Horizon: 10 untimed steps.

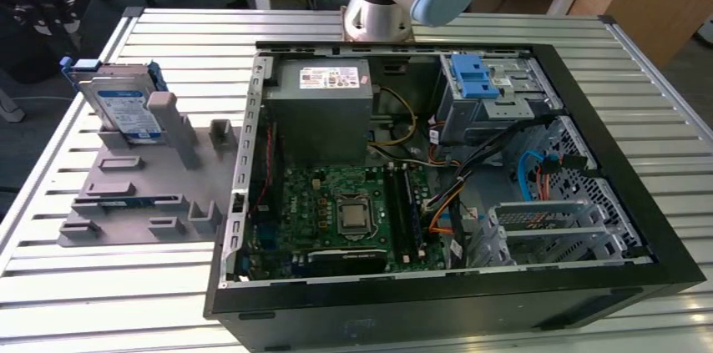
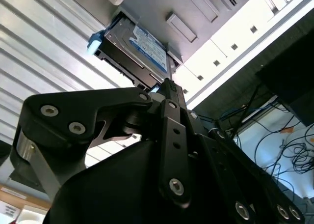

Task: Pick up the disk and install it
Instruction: 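Pick up the disk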

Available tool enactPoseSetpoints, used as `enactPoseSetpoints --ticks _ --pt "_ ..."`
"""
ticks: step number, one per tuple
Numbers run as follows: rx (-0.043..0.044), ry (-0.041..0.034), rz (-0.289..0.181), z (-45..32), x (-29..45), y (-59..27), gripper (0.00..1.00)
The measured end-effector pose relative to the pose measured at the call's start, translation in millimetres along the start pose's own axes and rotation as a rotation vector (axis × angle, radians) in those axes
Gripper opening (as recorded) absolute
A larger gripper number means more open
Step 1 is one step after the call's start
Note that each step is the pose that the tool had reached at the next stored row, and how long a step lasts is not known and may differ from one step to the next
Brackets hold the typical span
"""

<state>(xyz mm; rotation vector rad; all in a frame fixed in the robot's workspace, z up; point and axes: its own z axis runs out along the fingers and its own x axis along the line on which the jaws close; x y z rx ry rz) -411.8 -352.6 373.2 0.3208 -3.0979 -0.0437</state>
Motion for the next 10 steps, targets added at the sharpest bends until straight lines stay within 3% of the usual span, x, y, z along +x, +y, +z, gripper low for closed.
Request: enactPoseSetpoints --ticks 10 --pt "0.0023 0.0030 -0.097 0.1 0.1 0.0 0.11"
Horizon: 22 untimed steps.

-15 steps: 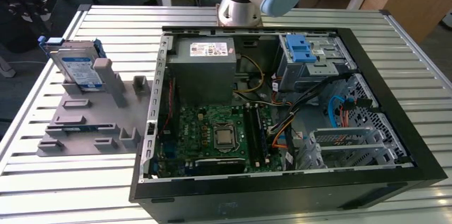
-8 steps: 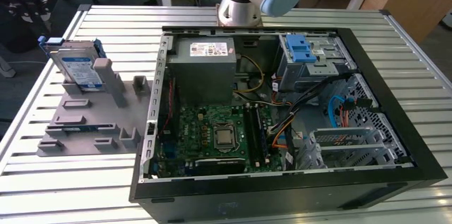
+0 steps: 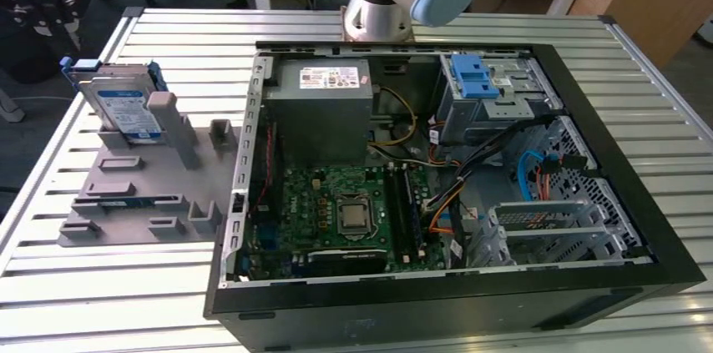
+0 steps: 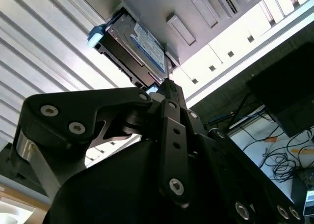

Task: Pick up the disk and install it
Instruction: 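Pick up the disk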

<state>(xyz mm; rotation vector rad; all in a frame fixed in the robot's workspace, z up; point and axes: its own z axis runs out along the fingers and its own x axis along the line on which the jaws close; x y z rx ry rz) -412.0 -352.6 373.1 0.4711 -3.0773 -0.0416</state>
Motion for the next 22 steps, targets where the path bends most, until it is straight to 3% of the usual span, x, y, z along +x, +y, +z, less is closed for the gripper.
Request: enactPoseSetpoints --ticks 9,17,22 --pt "0.0028 0.0017 -0.108 0.2 0.0 0.0 0.11" --pt "0.0017 -0.0139 -0.180 0.7 0.0 0.0 0.11" --pt "0.0001 -0.0184 -0.239 1.0 0.0 0.0 0.11"
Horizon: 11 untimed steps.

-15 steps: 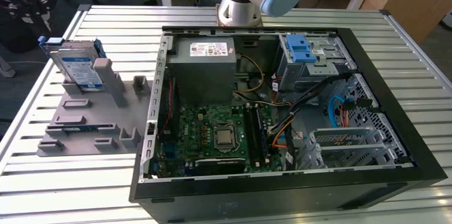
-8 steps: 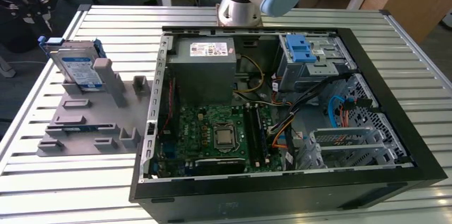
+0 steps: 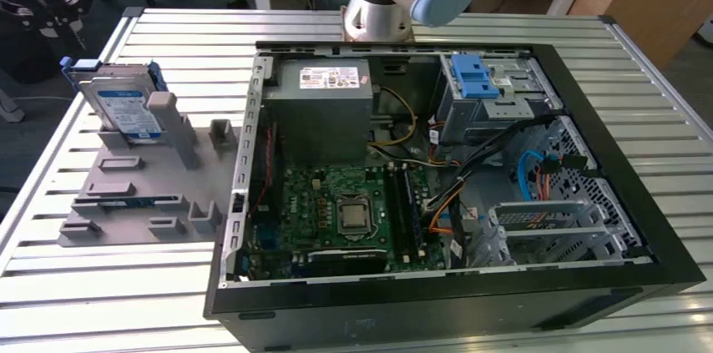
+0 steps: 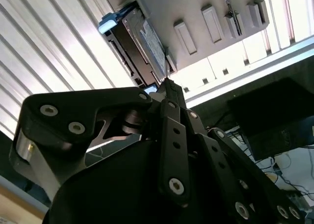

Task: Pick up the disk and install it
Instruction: 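Pick up the disk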

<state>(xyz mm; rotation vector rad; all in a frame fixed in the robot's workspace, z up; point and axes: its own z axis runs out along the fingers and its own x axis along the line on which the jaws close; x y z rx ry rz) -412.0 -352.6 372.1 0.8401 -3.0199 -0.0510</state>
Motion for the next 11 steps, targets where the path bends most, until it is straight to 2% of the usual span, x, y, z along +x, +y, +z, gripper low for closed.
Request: enactPoseSetpoints --ticks 11 --pt "0.0015 -0.0058 -0.121 0.4 0.0 0.0 0.11"
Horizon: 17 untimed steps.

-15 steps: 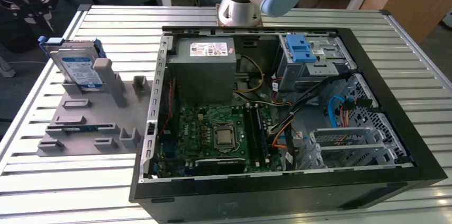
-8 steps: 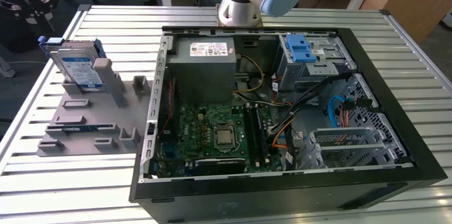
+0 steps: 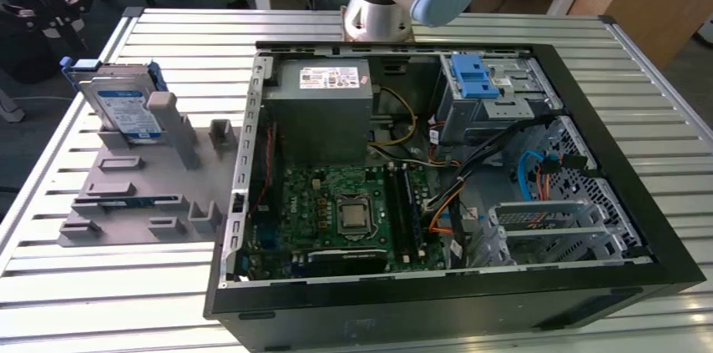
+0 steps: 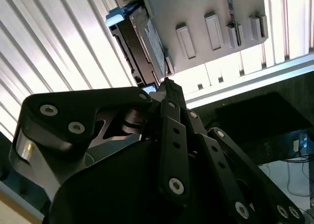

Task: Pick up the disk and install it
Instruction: 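Pick up the disk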

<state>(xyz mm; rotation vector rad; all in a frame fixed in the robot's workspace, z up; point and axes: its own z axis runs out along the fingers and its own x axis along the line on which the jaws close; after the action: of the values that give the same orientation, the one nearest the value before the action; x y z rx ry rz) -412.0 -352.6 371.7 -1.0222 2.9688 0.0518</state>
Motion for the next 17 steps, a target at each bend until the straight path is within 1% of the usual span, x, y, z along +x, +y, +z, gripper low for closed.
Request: enactPoseSetpoints --ticks 13,17 --pt "0.0031 -0.0024 -0.141 0.2 0.0 0.0 0.11" --pt "0.0034 -0.0021 -0.197 0.4 0.0 0.0 0.11"
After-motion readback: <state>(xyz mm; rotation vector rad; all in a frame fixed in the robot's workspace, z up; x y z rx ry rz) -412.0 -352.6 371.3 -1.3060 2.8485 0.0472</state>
